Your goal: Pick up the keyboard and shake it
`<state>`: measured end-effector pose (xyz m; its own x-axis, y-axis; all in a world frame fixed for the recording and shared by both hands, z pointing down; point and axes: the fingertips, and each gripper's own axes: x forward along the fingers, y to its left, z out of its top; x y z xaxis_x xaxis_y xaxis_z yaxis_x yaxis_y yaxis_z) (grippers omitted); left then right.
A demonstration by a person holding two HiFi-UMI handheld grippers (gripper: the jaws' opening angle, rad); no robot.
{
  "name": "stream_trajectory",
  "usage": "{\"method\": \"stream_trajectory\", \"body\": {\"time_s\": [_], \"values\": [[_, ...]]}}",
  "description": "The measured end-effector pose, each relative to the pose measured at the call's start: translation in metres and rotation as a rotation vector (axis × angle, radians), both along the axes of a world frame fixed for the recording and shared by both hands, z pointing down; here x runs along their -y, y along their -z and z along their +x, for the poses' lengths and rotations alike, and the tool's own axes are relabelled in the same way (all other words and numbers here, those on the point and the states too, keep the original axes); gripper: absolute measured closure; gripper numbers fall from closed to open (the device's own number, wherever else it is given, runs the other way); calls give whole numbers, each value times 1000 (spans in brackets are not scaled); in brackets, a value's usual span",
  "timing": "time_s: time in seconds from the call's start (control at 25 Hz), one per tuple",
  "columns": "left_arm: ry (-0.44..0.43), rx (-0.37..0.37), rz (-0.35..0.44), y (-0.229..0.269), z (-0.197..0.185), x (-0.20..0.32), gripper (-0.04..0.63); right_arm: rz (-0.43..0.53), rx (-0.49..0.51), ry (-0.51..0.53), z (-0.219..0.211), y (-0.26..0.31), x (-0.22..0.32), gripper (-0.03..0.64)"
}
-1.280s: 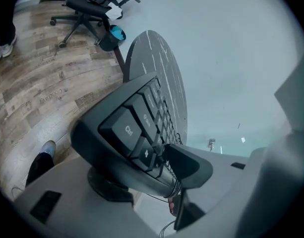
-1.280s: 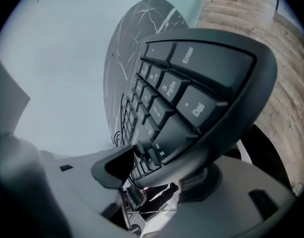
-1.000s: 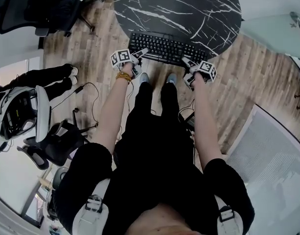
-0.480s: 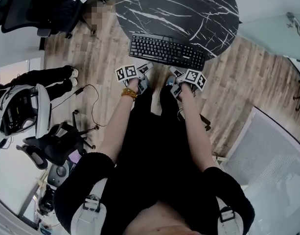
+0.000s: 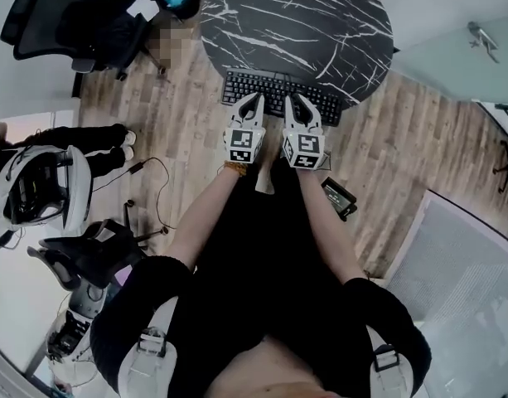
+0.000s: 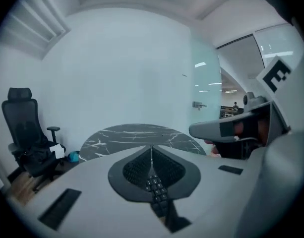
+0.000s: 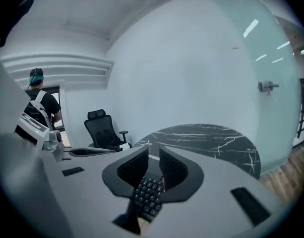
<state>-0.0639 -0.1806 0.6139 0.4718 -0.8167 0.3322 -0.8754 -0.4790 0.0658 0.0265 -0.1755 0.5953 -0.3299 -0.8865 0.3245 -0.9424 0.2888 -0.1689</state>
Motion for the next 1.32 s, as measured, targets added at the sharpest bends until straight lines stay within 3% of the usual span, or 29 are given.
{"method": "stream_trajectory", "body": {"time_s": [0.2,0.4,1.32], "values": [[49,-37,101,45,-1,19,577,119,-90,-60,4,41,16,559],[57,-45,147,69,0,29,580,111,-105,-60,-3,50,21,583],[51,-3,115,73,-8,51,580,104,-108,-49,-13,49,46,586]]}}
